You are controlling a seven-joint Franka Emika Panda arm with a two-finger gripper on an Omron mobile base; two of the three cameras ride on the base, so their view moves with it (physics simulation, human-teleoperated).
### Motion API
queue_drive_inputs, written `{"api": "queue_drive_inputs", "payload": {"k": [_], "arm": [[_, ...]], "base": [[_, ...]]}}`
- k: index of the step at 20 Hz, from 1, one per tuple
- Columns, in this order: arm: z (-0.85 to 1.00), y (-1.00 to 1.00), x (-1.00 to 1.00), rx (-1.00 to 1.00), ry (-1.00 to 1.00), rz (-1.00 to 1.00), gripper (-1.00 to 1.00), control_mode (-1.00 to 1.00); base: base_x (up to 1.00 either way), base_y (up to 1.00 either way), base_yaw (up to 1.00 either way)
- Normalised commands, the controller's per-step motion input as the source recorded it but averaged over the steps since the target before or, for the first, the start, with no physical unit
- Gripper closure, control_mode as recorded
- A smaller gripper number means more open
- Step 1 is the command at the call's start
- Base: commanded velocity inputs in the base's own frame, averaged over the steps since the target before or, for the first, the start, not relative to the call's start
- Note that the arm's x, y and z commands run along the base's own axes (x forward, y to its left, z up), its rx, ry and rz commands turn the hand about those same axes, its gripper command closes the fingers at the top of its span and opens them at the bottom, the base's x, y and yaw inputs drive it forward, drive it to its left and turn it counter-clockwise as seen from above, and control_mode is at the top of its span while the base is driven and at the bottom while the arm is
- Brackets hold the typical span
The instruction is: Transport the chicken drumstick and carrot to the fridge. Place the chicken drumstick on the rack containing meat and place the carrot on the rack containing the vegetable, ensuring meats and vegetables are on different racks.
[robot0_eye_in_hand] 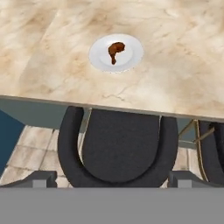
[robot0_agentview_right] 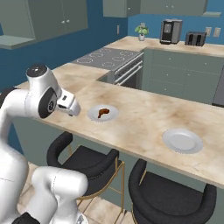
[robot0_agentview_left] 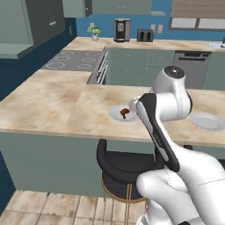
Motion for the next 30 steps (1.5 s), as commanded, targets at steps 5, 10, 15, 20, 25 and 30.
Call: {"api": "queue_drive_inputs", "payload": {"k": [5, 10, 15, 20, 25, 30], "arm": [[-0.45, -0.08, 0.86, 0.0, 0.09, 0.0, -1.0, -1.0], [-0.44, -0.13, 0.85, 0.0, 0.07, 0.0, -1.0, -1.0], [-0.38, -0.14, 0.83, 0.0, 0.04, 0.0, -1.0, -1.0], [-0.4, -0.15, 0.8, 0.0, 0.04, 0.0, -1.0, -1.0], [-0.4, -0.03, 0.7, 0.0, 0.0, 0.0, -1.0, -1.0], [-0.48, 0.0, 0.67, 0.0, 0.01, 0.0, -1.0, -1.0]], "base": [[0.0, 0.0, 0.0], [0.0, 0.0, 0.0], [0.0, 0.0, 0.0], [0.0, 0.0, 0.0], [0.0, 0.0, 0.0], [0.0, 0.0, 0.0]]}}
